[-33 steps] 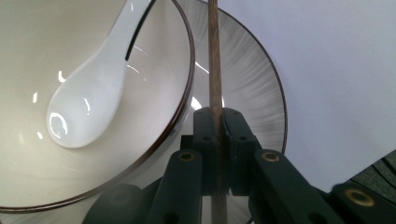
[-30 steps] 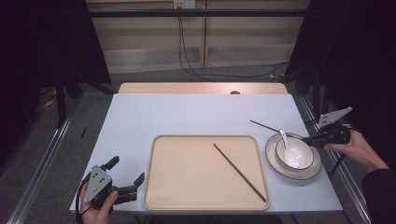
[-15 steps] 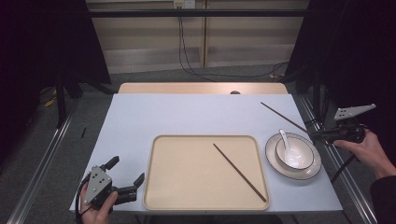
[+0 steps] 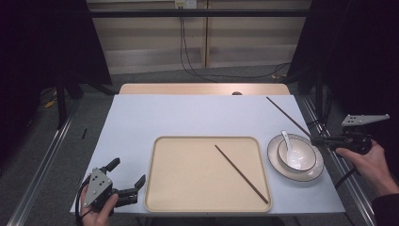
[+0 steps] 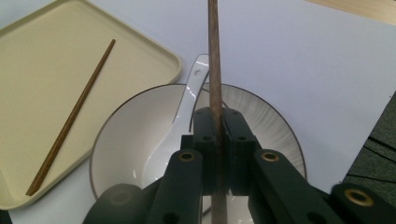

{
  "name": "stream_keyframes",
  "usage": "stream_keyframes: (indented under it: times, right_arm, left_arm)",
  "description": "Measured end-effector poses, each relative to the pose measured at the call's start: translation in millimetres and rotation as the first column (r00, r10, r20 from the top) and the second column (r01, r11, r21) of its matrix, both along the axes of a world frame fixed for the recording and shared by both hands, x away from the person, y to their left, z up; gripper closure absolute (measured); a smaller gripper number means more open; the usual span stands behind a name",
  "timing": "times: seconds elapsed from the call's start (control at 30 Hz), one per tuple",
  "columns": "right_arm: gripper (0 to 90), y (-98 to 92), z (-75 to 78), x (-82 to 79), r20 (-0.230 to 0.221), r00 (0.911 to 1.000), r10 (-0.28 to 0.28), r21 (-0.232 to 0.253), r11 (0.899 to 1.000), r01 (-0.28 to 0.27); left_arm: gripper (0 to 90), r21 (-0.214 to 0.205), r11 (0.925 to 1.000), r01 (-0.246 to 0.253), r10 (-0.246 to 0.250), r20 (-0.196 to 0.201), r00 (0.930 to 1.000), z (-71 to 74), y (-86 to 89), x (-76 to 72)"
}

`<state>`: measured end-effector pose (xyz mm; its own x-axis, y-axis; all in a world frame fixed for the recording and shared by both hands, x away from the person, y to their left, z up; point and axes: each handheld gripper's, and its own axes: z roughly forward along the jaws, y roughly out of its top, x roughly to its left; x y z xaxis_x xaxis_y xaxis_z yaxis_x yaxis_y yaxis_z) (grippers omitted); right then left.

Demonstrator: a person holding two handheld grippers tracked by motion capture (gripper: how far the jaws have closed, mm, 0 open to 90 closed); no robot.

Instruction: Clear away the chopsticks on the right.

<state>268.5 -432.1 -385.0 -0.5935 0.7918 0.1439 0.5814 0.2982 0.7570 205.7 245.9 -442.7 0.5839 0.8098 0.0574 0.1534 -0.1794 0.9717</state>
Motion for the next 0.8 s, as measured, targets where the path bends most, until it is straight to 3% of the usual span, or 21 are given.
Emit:
stream_keyframes:
  times: [0.17, 0.37, 0.67, 0.8]
  right_arm:
    - [85.3, 18.2, 2.9, -14.5, -0.007, 0.9997, -0.024, 0.013, 1.0, 0.024]
    - [85.3, 41.1, 2.7, -32.5, -0.02, 0.9998, -0.008, 0.01, 1.0, 0.008]
    - [85.3, 75.5, -6.0, -53.1, -0.066, 0.9978, 0.004, 0.103, 0.995, 0.003]
    - [85.3, 90.6, -9.1, -57.6, -0.07, 0.9974, -0.019, 0.138, 0.99, 0.028]
  left_arm:
    - [1.5, -0.001, 1.0, 0.001, -0.001, -0.001, 1.0, 0.3, -1.2, -0.5]
    - [1.4, -0.012, 0.9999, -0.003, 0.003, -0.002, 1.0, 0.5, -0.7, -1.2]
    - [1.4, -0.015, 0.9999, -0.004, 0.004, -0.002, 1.0, 0.5, -0.5, -1.2]
    - [1.4, -0.027, 0.9996, -0.003, 0.003, -0.001, 1.0, 0.5, -0.6, -2.2]
